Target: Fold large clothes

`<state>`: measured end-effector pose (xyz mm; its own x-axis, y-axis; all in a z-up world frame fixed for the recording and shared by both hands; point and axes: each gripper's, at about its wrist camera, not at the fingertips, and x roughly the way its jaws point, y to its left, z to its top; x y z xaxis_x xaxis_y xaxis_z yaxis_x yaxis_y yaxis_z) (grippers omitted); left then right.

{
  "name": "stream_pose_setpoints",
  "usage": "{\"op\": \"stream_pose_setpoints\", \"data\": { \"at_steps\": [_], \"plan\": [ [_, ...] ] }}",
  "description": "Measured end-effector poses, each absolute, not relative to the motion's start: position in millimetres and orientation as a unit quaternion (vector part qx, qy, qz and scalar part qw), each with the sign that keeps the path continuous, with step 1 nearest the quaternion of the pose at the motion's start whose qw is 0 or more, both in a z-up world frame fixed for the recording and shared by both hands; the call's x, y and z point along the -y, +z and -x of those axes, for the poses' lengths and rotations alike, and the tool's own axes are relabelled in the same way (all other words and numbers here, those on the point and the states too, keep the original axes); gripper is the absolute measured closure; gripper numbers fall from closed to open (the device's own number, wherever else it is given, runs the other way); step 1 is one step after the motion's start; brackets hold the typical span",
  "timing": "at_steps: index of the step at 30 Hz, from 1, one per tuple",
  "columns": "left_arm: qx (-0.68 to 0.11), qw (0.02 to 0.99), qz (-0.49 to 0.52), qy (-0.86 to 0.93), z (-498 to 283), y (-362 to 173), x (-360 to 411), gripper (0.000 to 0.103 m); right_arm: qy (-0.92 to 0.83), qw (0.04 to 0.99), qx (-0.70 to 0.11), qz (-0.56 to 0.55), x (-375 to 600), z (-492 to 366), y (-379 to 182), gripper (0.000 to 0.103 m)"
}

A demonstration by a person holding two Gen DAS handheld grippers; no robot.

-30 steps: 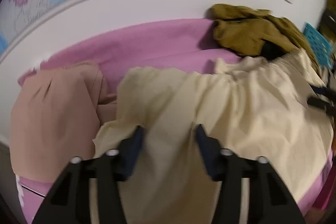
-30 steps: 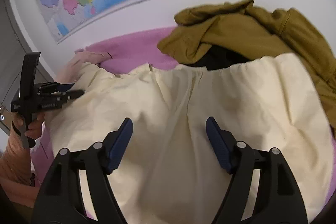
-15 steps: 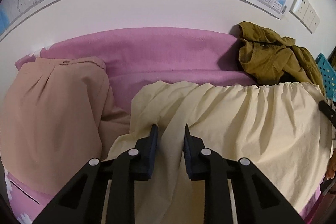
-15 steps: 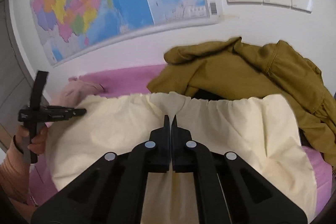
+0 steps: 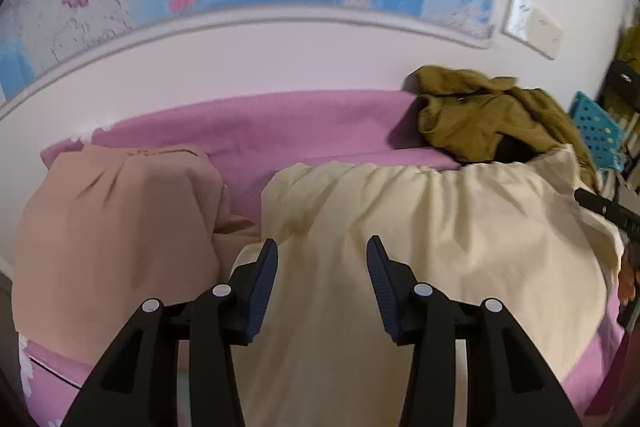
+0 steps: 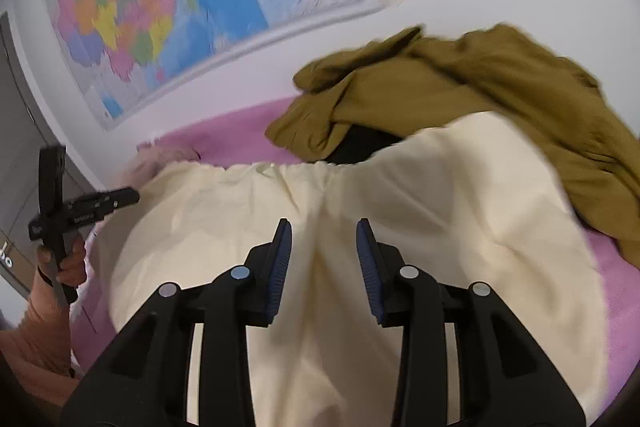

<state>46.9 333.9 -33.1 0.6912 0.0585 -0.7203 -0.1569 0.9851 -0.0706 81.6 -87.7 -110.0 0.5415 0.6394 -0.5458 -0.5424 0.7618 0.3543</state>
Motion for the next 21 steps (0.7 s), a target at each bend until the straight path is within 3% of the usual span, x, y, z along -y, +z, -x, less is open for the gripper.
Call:
{"op": "stream_pose_setpoints", "data": {
  "at_steps": [2, 6, 8, 9, 12, 14, 21],
  "plan": [
    [-0.383, 0.921, 0.061, 0.047, -34, -32, -333, 0.053, 0.321, 0.882, -0.335, -0.079, 109, -75, -111, 0.069],
    [-0.406, 0.910, 0.053, 0.058, -29, -54, -336, 0.053, 0.261, 0.881, -0.376, -0.116, 150, -88, -141, 0.069],
    [-0.419, 0.903, 0.066, 0.072, -33, -68, -346, 0.053, 0.230, 0.883, -0.392, -0.116, 160, -98, -158, 0.083],
    [-0.422, 0.901, 0.079, 0.071, -34, -72, -349, 0.053, 0.219, 0.884, -0.396, -0.117, 163, -100, -163, 0.084],
    [-0.421, 0.899, 0.087, 0.080, -34, -72, -353, 0.052, 0.221, 0.880, -0.394, -0.149, 174, -98, -163, 0.083],
    [-0.414, 0.902, 0.084, 0.086, -29, -65, -349, 0.053, 0.231, 0.886, -0.374, -0.148, 178, -85, -151, 0.074],
    [-0.373, 0.922, 0.081, 0.064, 19, -48, -350, 0.052, 0.254, 0.888, -0.347, -0.163, 209, -32, -138, 0.071]
  ]
}}
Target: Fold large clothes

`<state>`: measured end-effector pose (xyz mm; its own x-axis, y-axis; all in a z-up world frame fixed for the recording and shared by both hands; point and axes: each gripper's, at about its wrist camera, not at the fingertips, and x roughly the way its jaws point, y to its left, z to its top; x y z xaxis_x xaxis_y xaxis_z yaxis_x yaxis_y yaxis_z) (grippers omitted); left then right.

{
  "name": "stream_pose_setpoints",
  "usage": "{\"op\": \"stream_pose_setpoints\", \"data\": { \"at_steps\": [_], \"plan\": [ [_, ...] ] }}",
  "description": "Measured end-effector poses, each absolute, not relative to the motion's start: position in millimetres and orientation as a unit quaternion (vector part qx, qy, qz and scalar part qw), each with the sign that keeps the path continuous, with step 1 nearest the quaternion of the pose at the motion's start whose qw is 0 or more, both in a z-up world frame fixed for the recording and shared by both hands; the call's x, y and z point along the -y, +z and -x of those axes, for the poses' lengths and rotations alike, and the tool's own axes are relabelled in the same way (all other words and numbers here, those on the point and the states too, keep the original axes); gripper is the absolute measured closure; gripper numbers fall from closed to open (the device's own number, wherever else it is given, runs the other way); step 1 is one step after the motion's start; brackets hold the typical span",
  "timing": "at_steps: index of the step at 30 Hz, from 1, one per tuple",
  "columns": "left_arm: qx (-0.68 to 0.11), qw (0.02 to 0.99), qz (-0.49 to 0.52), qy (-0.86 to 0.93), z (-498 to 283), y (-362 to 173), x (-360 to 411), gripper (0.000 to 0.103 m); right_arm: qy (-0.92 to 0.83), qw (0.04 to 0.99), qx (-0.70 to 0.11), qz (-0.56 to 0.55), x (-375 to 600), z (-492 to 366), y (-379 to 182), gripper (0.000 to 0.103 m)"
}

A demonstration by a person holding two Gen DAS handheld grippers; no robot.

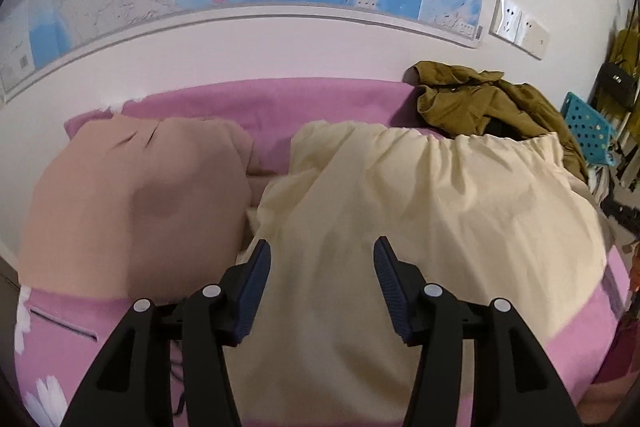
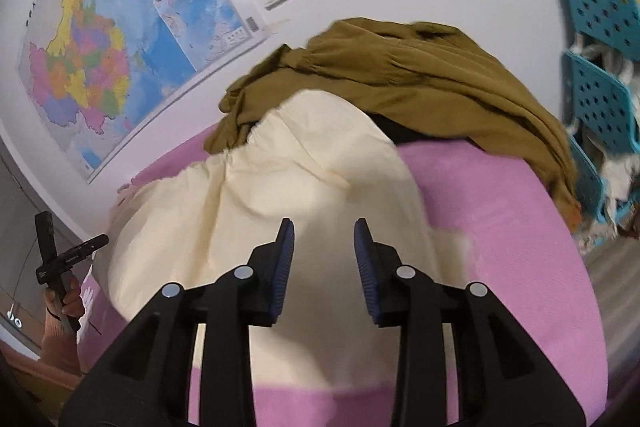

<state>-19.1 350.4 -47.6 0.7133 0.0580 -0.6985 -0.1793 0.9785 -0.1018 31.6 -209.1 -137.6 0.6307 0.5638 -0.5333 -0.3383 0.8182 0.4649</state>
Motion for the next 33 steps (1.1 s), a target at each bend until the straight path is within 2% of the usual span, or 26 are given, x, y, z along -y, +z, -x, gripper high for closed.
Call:
{"op": "stream_pose_setpoints", "data": {
  "at_steps": [3, 5, 6, 9, 11, 15, 18, 21, 27, 29, 33],
  "plan": [
    [-0.380, 0.917, 0.092, 0.072, 26, -62, -357, 0.052, 0.232, 0.879, -0.378, -0.176, 229, -28, -163, 0.077],
    [-0.393, 0.909, 0.111, 0.081, 26, -74, -367, 0.051, 0.223, 0.875, -0.383, -0.196, 236, -32, -175, 0.092],
    [-0.393, 0.908, 0.121, 0.080, 27, -79, -371, 0.048, 0.216, 0.876, -0.382, -0.202, 238, -34, -178, 0.094],
    [-0.388, 0.907, 0.142, 0.080, 31, -83, -379, 0.046, 0.210, 0.879, -0.377, -0.204, 235, -31, -174, 0.087],
    [-0.379, 0.911, 0.137, 0.088, 40, -77, -378, 0.046, 0.210, 0.887, -0.364, -0.190, 229, -24, -161, 0.076],
    [-0.363, 0.918, 0.129, 0.093, 60, -66, -376, 0.047, 0.238, 0.903, -0.323, -0.152, 211, -6, -127, 0.073],
    [-0.365, 0.918, 0.127, 0.094, 68, -67, -373, 0.047, 0.286, 0.899, -0.303, -0.132, 188, 4, -110, 0.066],
    [-0.378, 0.911, 0.123, 0.108, 66, -77, -373, 0.047, 0.325, 0.887, -0.309, -0.109, 159, 3, -109, 0.066],
    [-0.409, 0.893, 0.102, 0.157, 57, -87, -366, 0.041, 0.304, 0.863, -0.397, -0.067, 120, -23, -156, 0.068],
    [-0.390, 0.901, 0.075, 0.173, 59, -71, -353, 0.043, 0.302, 0.865, -0.394, -0.078, 124, -22, -152, 0.067],
    [-0.344, 0.928, 0.071, 0.122, 63, -44, -328, 0.042, 0.327, 0.878, -0.339, -0.083, 125, -6, -116, 0.063]
  ]
}}
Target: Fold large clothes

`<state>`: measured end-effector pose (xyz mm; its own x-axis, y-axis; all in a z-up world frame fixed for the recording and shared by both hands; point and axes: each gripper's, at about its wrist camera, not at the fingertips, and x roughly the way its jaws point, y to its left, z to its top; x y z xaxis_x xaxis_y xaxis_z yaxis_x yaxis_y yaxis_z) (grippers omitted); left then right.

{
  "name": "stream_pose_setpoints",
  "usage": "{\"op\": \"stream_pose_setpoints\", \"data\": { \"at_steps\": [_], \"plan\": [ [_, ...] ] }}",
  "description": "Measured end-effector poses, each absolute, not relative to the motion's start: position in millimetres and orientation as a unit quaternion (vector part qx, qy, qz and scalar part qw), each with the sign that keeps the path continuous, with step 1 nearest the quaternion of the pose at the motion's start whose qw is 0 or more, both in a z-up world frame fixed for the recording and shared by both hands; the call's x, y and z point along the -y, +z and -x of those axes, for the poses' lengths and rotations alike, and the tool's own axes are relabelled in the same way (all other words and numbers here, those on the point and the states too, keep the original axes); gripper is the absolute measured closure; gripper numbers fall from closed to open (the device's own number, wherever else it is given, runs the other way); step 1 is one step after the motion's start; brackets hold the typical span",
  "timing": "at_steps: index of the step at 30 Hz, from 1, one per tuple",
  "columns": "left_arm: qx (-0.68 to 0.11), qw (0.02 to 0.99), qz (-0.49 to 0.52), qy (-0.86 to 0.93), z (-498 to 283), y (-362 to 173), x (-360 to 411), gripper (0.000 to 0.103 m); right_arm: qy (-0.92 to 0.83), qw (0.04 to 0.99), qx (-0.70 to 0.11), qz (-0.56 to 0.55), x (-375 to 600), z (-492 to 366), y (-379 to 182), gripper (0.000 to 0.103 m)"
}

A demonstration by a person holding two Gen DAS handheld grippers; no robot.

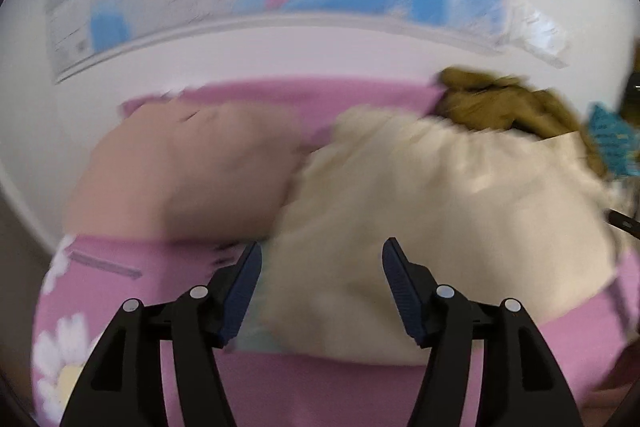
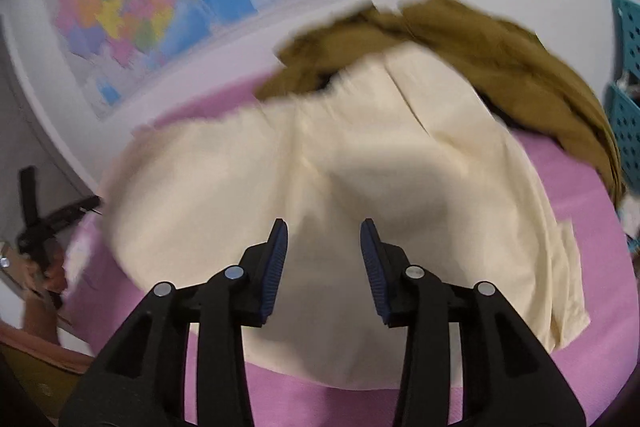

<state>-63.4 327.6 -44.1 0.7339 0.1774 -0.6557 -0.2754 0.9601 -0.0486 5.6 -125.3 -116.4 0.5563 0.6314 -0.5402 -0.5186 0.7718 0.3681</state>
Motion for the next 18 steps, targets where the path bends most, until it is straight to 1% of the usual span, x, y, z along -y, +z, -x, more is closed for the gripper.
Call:
{"op": "stream_pose_setpoints", "data": {
  "at_steps": [2, 5, 9, 11, 13, 15, 18],
  "plan": [
    [-0.336, 0.937, 0.060, 0.077, 53, -42, -307, 0.041, 0.354, 0.872, -0.326, -0.088, 117, -2, -108, 0.060],
    [-0.349, 0.935, 0.041, 0.048, 31, -54, -285, 0.041, 0.370, 0.868, -0.324, -0.062, 90, 0, -106, 0.060],
    [-0.396, 0.917, 0.039, 0.038, 1, -83, -277, 0.041, 0.365, 0.859, -0.359, -0.007, 55, -9, -130, 0.062],
    [-0.409, 0.911, 0.024, 0.046, -7, -99, -276, 0.039, 0.360, 0.848, -0.388, -0.020, 56, -20, -151, 0.059],
    [-0.412, 0.909, 0.027, 0.045, -7, -104, -278, 0.039, 0.359, 0.843, -0.398, -0.049, 65, -23, -153, 0.061],
    [-0.415, 0.908, 0.027, 0.048, -5, -101, -278, 0.040, 0.351, 0.853, -0.385, -0.044, 66, -16, -142, 0.058],
    [-0.402, 0.913, 0.047, 0.047, -1, -89, -283, 0.040, 0.377, 0.859, -0.343, -0.049, 61, -4, -116, 0.058]
  ]
}}
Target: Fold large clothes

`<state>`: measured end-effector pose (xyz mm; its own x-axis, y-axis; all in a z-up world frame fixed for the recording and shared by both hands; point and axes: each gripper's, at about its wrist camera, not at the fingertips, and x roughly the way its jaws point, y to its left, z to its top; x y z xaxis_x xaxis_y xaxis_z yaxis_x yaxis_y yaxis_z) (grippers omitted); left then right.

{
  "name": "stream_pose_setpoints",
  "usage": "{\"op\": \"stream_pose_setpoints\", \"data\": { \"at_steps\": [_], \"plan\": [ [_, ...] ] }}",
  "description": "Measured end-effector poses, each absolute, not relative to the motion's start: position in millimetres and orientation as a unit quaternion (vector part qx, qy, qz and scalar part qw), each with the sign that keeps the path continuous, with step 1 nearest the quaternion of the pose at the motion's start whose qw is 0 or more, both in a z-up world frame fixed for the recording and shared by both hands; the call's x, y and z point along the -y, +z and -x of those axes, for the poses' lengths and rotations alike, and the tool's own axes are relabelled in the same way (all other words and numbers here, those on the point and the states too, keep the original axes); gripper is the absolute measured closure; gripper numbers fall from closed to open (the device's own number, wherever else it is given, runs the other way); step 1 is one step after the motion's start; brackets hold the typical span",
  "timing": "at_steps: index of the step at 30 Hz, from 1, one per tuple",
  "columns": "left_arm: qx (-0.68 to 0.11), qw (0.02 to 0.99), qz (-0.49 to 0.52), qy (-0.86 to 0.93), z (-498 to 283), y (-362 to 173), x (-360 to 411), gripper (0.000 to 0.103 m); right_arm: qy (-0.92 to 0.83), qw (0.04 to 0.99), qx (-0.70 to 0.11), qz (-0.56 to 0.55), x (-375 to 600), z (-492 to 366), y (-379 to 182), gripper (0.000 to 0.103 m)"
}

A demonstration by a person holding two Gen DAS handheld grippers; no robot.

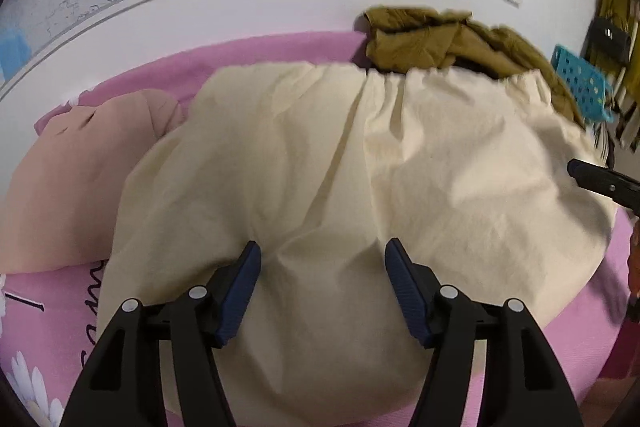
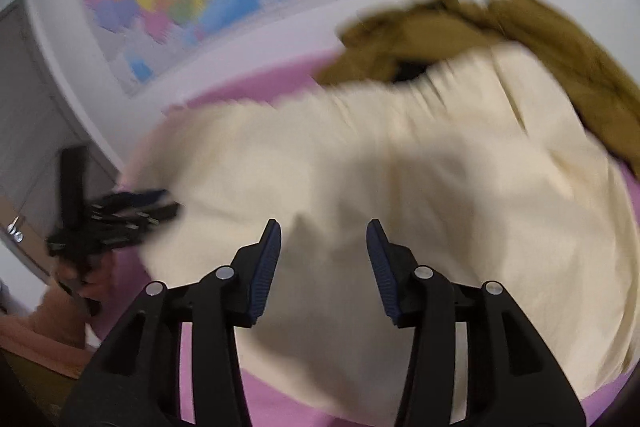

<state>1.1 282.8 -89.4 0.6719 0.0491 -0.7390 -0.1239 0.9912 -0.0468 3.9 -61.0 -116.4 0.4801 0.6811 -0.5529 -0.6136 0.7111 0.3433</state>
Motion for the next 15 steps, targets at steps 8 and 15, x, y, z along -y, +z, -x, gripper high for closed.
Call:
{"op": "stream_pose_setpoints", "data": {
  "at_steps": [8, 15],
  "plan": [
    [-0.377, 0.925, 0.046, 0.004, -16, -74, -258, 0.040, 0.396, 0.845, -0.359, -0.004, -4, -31, -119, 0.059],
    [-0.419, 0.905, 0.071, 0.000, -37, -103, -267, 0.039, 0.372, 0.836, -0.404, -0.013, -8, -53, -147, 0.067]
  ]
}}
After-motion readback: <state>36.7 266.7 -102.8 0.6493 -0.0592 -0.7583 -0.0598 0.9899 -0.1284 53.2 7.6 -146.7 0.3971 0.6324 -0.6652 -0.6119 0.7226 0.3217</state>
